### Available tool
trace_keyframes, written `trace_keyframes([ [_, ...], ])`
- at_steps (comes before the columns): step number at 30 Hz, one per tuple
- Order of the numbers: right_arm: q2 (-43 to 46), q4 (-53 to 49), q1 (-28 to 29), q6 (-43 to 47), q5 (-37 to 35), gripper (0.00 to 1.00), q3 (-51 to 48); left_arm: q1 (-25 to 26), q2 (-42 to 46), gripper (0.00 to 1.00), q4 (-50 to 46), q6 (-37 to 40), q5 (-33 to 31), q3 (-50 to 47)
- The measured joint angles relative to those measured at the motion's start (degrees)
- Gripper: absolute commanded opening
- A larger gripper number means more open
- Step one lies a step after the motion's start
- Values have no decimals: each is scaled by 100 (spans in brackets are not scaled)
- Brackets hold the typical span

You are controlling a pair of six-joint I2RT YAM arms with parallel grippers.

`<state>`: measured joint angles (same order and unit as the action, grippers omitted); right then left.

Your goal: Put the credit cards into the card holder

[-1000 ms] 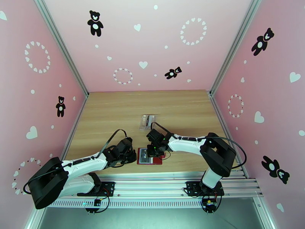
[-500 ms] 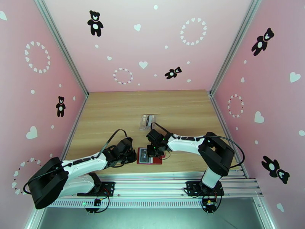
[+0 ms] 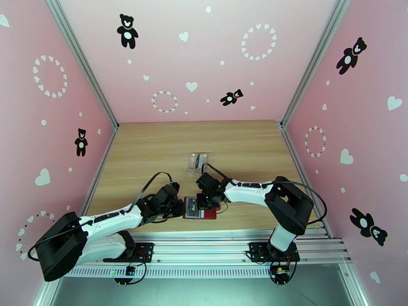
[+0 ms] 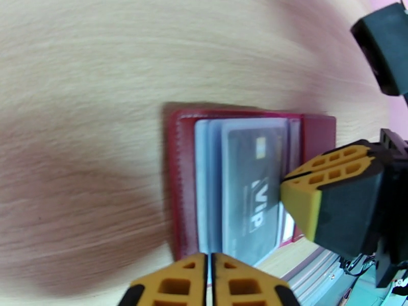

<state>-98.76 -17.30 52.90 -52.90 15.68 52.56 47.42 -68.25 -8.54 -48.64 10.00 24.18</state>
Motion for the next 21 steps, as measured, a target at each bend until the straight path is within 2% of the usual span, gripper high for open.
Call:
trace_keyframes([
  [21,-20,144,-11,-9,46,7,-52,52,-452,16,302,-9,37,96],
])
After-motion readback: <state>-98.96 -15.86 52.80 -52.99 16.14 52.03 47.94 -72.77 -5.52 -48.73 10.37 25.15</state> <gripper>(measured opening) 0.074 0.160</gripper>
